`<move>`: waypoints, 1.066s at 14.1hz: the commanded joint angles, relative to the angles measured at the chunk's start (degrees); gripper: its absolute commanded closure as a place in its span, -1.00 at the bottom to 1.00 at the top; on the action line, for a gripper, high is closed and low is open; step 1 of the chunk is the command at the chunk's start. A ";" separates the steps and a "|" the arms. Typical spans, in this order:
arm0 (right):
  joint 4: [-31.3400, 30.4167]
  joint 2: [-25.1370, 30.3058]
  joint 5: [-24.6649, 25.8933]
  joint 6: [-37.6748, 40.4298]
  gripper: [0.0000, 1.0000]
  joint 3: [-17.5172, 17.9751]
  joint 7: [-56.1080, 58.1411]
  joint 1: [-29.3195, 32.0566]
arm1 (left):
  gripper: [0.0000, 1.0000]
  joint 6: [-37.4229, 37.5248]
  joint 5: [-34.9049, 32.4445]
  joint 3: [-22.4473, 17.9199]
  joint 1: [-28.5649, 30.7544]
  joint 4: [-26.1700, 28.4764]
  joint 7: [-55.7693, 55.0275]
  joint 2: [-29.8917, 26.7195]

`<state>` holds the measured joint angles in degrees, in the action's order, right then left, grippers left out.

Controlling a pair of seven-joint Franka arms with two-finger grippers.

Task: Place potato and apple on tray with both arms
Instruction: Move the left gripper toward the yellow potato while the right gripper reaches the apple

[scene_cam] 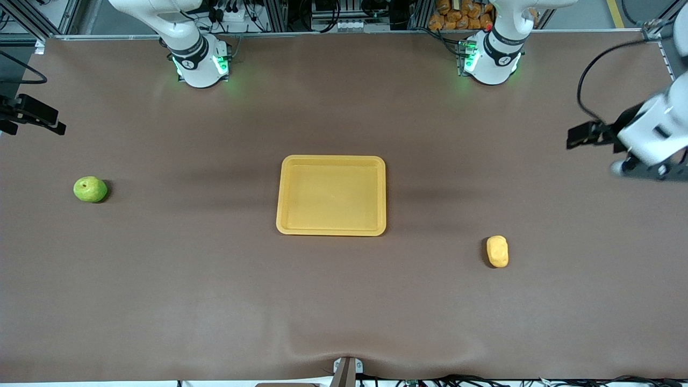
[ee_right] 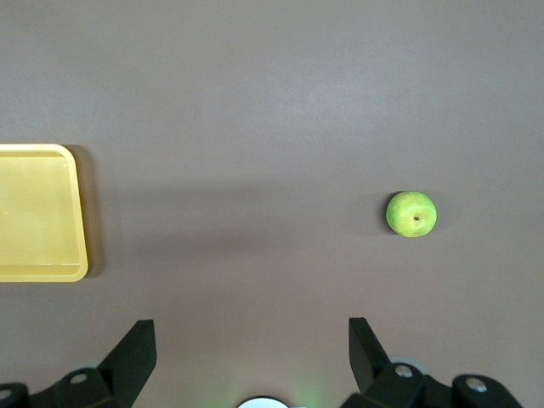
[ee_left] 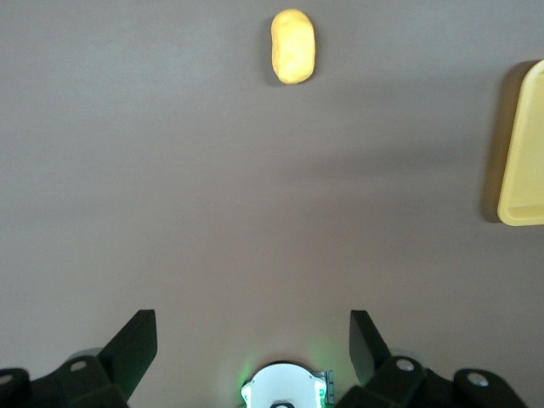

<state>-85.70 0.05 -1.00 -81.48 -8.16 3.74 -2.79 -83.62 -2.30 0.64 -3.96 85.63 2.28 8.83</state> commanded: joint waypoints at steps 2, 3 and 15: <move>1.15 -1.63 0.48 -1.39 -1.00 -0.18 -0.49 1.20 | -1.00 -6.96 0.19 0.06 -0.18 4.44 -1.40 2.60; 1.15 -2.07 0.30 -2.44 -1.00 -0.62 -0.49 1.73 | -1.00 -9.95 0.19 0.06 -0.18 6.81 -2.01 2.33; 0.89 -11.64 4.77 -6.85 -1.00 -1.07 0.04 5.95 | -1.00 -47.32 -0.68 0.41 -0.70 21.07 -16.78 9.44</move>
<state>-85.77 -9.21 1.22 -88.24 -9.65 3.78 2.50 -128.02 -2.30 1.25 -4.41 106.59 -13.45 16.29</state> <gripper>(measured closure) 0.000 0.000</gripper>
